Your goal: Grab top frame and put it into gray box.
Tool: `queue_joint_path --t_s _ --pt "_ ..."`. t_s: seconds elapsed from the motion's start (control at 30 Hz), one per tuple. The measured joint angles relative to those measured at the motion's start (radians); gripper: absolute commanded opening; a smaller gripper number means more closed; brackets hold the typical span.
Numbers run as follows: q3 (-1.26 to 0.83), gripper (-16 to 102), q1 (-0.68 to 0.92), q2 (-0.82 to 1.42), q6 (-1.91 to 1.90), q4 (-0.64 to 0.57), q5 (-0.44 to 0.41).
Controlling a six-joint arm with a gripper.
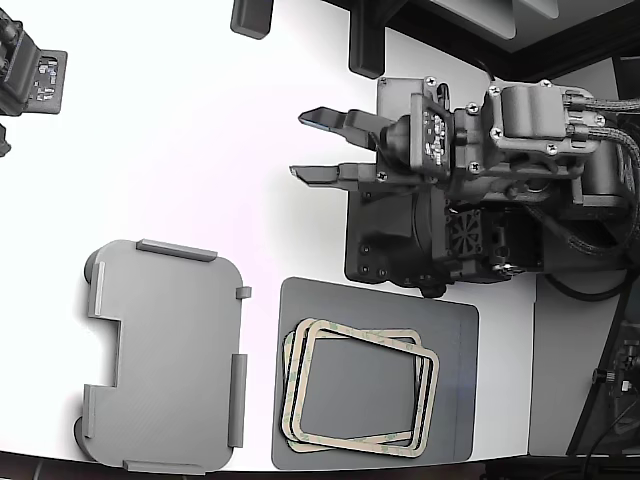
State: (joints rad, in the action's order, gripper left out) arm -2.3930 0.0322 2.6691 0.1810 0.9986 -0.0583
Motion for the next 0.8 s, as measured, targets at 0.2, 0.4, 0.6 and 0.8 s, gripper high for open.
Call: queue_joint_path --t_s 0.2,0.4,0.6,0.8 --pt "0.1 98 0.058 -0.052 0.502 0.095 0.038" --pt "0.247 100 0.169 -0.187 0.985 0.25 0.043" --pt "0.351 97 0.305 -0.293 1.402 0.359 0.032" --pt "0.48 89 0.46 -0.413 1.592 0.465 0.026"
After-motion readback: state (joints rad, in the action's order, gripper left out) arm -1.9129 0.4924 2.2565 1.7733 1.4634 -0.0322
